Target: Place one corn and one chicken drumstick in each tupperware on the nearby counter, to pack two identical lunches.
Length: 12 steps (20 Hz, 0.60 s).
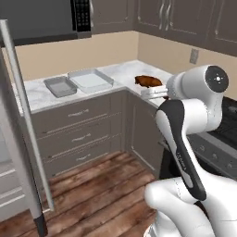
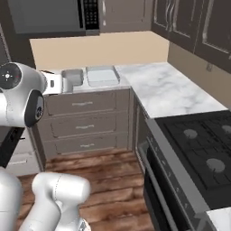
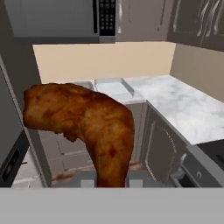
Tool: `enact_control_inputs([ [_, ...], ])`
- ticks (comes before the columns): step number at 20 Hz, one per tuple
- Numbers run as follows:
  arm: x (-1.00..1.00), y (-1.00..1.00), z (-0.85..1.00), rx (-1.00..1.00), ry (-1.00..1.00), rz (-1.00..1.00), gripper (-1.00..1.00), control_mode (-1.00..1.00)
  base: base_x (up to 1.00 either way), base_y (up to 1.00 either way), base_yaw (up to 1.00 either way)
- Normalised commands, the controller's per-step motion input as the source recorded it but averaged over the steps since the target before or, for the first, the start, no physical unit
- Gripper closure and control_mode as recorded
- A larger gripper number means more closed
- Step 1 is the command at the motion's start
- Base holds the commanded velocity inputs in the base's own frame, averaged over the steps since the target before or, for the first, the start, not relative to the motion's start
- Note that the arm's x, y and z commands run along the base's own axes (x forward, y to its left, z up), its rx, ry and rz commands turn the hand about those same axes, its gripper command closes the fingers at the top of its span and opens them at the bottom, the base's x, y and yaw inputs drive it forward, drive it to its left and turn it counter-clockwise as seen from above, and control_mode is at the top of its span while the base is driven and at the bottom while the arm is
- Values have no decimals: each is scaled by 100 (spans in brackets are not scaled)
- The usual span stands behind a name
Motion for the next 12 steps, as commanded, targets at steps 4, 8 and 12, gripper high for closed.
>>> enact_control_inputs([
  [4, 0, 0, 0, 0, 0, 0, 100, 100, 100, 0, 1],
  [8, 0, 0, 0, 0, 0, 0, 100, 100, 100, 1, 13],
  [12, 0, 0, 0, 0, 0, 0, 100, 100, 100, 0, 18],
])
